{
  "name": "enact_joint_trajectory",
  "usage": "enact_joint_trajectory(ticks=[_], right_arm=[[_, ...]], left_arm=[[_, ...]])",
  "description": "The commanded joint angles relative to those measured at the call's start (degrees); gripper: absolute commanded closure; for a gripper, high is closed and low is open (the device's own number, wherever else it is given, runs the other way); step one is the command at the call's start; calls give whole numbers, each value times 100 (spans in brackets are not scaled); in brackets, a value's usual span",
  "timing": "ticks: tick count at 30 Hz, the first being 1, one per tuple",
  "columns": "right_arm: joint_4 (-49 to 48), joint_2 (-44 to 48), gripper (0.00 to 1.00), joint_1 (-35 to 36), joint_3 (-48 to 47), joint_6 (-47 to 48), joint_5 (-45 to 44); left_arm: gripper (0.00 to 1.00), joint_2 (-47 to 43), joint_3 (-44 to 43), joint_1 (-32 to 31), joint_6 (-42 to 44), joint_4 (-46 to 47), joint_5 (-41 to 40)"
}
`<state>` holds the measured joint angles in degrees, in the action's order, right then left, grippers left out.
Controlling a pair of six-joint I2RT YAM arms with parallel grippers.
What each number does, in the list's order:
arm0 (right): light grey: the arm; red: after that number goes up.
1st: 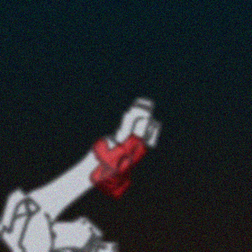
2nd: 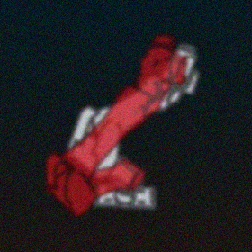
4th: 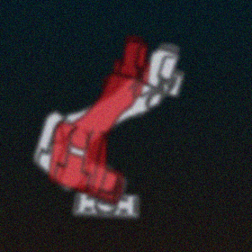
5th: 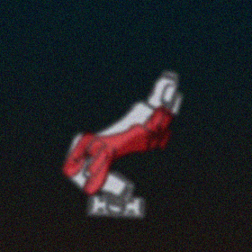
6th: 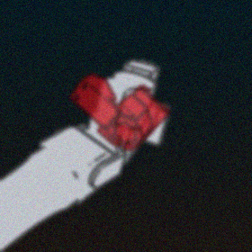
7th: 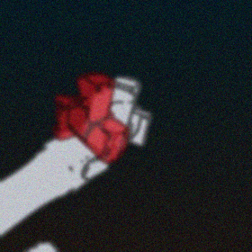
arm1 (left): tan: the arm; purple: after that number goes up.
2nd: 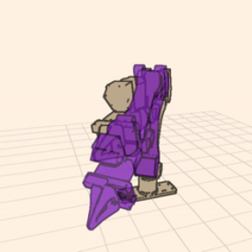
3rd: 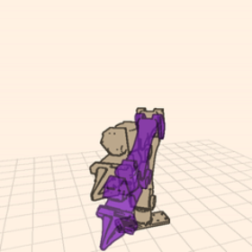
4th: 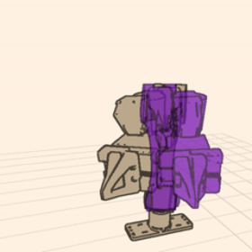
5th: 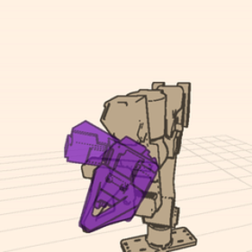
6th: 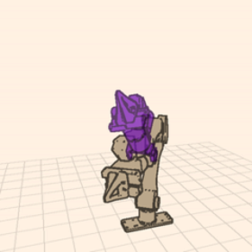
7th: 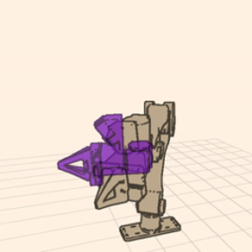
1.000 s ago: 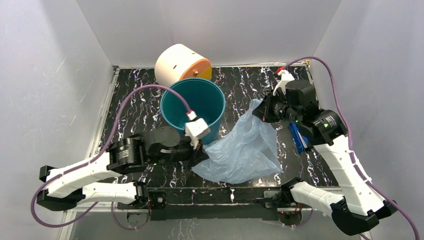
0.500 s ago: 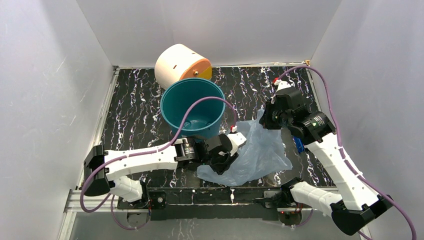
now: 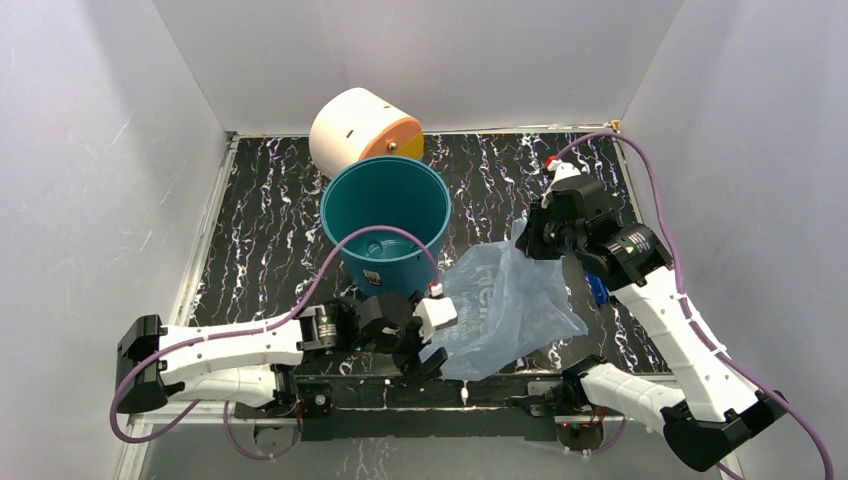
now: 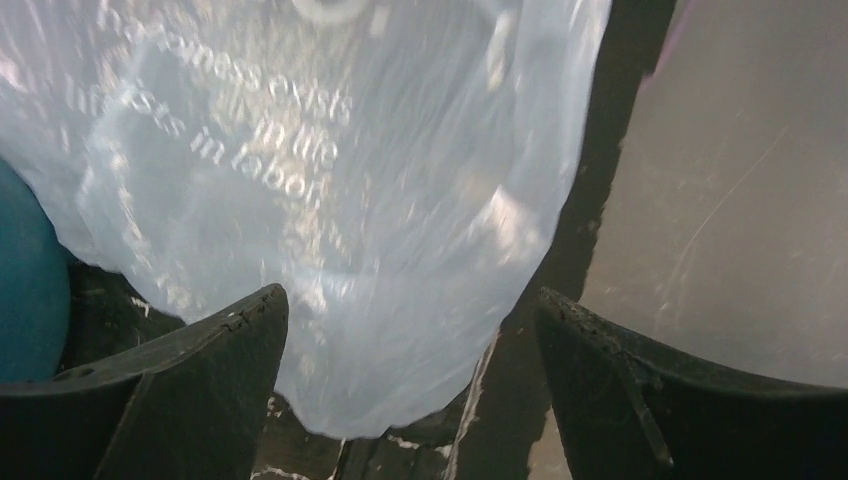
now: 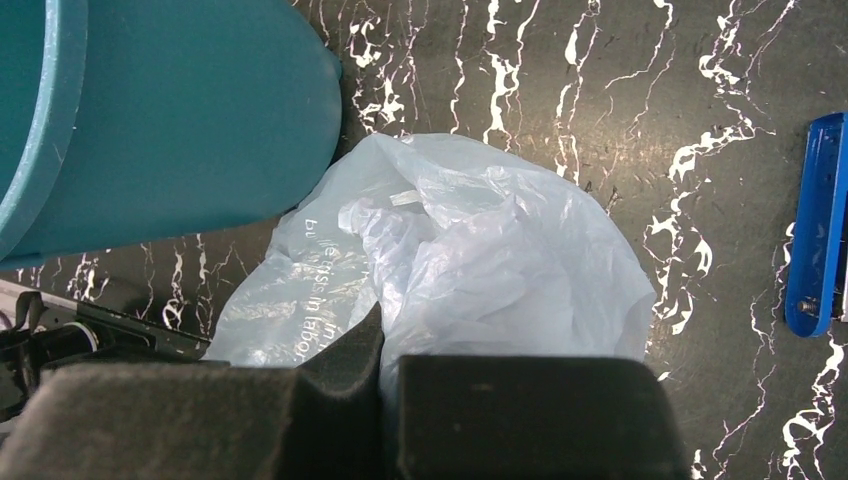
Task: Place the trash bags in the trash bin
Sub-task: Place the trash bag in the trash bin.
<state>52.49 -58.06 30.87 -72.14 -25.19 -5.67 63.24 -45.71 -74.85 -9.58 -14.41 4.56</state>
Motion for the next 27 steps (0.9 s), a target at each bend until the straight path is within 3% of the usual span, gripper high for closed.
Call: enact_joint_trajectory(ticks=[1, 5, 9, 13, 18, 21, 24, 27], right_arm=[[-246, 124, 94, -4, -143, -47, 126], [-248, 154, 94, -9, -174, -73, 126], [-286, 139, 93, -7, -226, -107, 202], [-292, 95, 93, -9, -271, -118, 252], [-314, 95, 92, -7, -309, -131, 261], [-312, 94, 92, -6, -341, -127, 233], [-309, 114, 92, -5, -377, -135, 172], [-320, 202, 92, -8, -435, -150, -152]], left_arm=[[9, -442, 762, -222, 779, 867, -155], [8, -810, 1305, -467, 1207, 1801, -856], [7, -489, 1393, -667, 1519, 1992, -1502], [7, -231, 1622, -975, 1907, 2827, -2258], [10, 242, 1567, -1014, 2185, 3077, -2337], [29, 461, 1486, -1023, 2101, 3145, -2472], [62, 514, 1396, -1023, 1955, 3209, -2723], [84, 441, 1228, -1023, 1907, 3180, -2788]])
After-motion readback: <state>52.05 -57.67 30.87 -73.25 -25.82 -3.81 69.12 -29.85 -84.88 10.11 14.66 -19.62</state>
